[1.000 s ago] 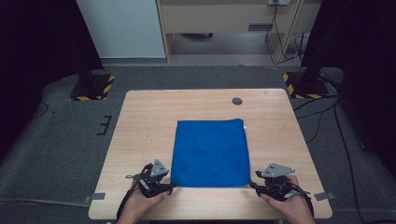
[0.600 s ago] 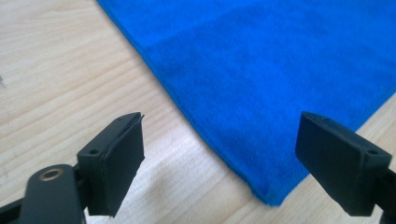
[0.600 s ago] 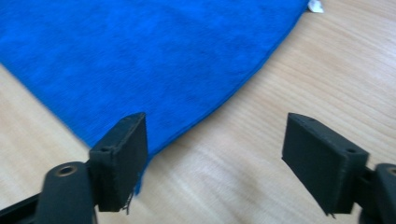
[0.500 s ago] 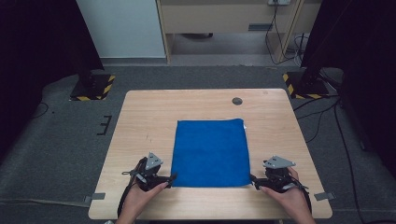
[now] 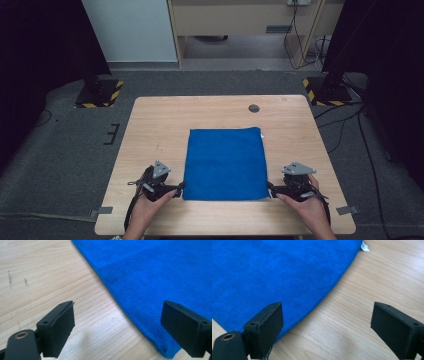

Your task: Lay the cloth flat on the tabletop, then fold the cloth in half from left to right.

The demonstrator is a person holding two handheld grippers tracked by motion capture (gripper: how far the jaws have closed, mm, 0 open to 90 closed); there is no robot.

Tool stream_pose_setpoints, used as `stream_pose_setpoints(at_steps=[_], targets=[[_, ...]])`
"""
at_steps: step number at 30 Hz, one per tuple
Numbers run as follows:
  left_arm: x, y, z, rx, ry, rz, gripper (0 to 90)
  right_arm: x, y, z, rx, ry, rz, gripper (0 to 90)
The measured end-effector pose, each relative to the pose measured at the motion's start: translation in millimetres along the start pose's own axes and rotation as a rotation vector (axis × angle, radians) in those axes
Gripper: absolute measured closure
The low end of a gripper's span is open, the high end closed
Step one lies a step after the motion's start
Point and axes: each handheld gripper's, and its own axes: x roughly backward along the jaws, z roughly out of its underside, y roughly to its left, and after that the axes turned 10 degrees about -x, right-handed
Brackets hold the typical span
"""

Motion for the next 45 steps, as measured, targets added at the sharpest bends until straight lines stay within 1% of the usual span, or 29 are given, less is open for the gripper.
stream_pose_setpoints(at_steps=[3, 6, 7, 9, 12, 14, 15, 17, 19, 21, 23, 24, 25, 26, 27, 28, 30, 33, 36, 39, 40, 41, 43, 45], targets=[[0.0, 1.7, 1.2, 0.002, 0.001, 0.001, 11.1, 0.0, 4.9, -1.9, 0.013, -0.005, -0.012, 9.7], [-1.3, 2.4, 0.7, -0.015, 0.013, 0.003, 11.0, 1.2, 12.0, -4.8, 0.000, 0.006, -0.051, 7.8], [-2.0, 3.6, 0.4, -0.017, 0.013, 0.001, 10.9, 1.9, 15.2, -6.3, -0.009, 0.017, -0.057, 7.3], [-3.2, 8.0, 0.7, -0.009, 0.010, -0.005, 10.4, 2.1, 21.2, -11.3, -0.012, 0.010, -0.086, 6.8], [-3.4, 14.9, 3.4, 0.014, 0.010, -0.011, 9.3, -2.8, 37.0, -23.7, 0.014, -0.009, -0.132, 6.9], [-0.8, 18.0, 4.9, 0.022, -0.004, -0.005, 8.6, -12.0, 49.7, -30.3, 0.044, -0.013, -0.160, 7.5], [0.2, 19.1, 5.4, 0.018, -0.011, -0.005, 8.0, -16.0, 54.1, -32.2, 0.055, -0.008, -0.164, 8.2], [0.9, 20.3, 6.1, 0.010, -0.015, -0.015, 7.5, -25.7, 63.9, -36.1, 0.070, 0.010, -0.191, 11.2], [1.3, 21.1, 6.5, 0.014, -0.018, -0.021, 7.5, -36.7, 76.9, -40.5, 0.072, 0.022, -0.208, 13.0], [2.3, 22.2, 6.8, 0.014, -0.017, -0.027, 7.5, -44.8, 89.7, -44.5, 0.091, 0.035, -0.234, 13.7], [3.0, 25.4, 7.7, 0.015, -0.009, -0.039, 7.5, -51.1, 102.0, -48.4, 0.109, 0.043, -0.248, 14.5], [3.3, 28.3, 8.2, 0.004, 0.001, -0.052, 7.5, -55.0, 110.8, -50.8, 0.106, 0.051, -0.274, 14.6], [3.4, 31.9, 9.3, -0.010, 0.014, -0.078, 7.5, -57.6, 117.7, -52.3, 0.100, 0.059, -0.298, 14.8], [3.8, 36.4, 10.6, -0.012, 0.018, -0.092, 7.8, -59.9, 124.5, -53.2, 0.106, 0.060, -0.312, 15.9], [4.6, 43.2, 13.5, 0.016, 0.002, -0.087, 8.4, -62.6, 131.6, -53.7, 0.115, 0.062, -0.316, 16.5], [4.9, 46.1, 15.0, 0.032, -0.003, -0.085, 8.4, -66.9, 141.1, -54.6, 0.133, 0.071, -0.325, 18.2], [5.8, 51.5, 18.2, 0.047, -0.001, -0.090, 8.4, -70.4, 149.5, -55.7, 0.147, 0.073, -0.330, 20.8], [8.4, 56.4, 21.6, 0.065, -0.003, -0.106, 8.4, -74.9, 162.8, -57.7, 0.158, 0.062, -0.343, 26.3], [7.8, 56.9, 22.3, 0.066, 0.008, -0.113, 8.4, -78.4, 173.7, -56.3, 0.187, 0.067, -0.347, 32.7], [8.1, 56.6, 21.7, 0.062, 0.007, -0.122, 8.6, -81.6, 181.9, -54.7, 0.203, 0.075, -0.362, 39.9], [8.2, 56.7, 21.9, 0.063, 0.007, -0.121, 8.6, -83.2, 186.1, -54.3, 0.215, 0.072, -0.369, 42.5], [7.9, 57.0, 22.3, 0.065, 0.009, -0.120, 8.6, -84.1, 190.3, -54.0, 0.225, 0.075, -0.374, 43.9], [6.3, 57.7, 23.3, 0.074, 0.017, -0.109, 8.6, -86.9, 199.1, -53.6, 0.246, 0.073, -0.398, 44.6], [5.6, 57.5, 23.4, 0.072, 0.026, -0.107, 8.6, -89.4, 208.7, -53.1, 0.264, 0.081, -0.417, 47.1]])
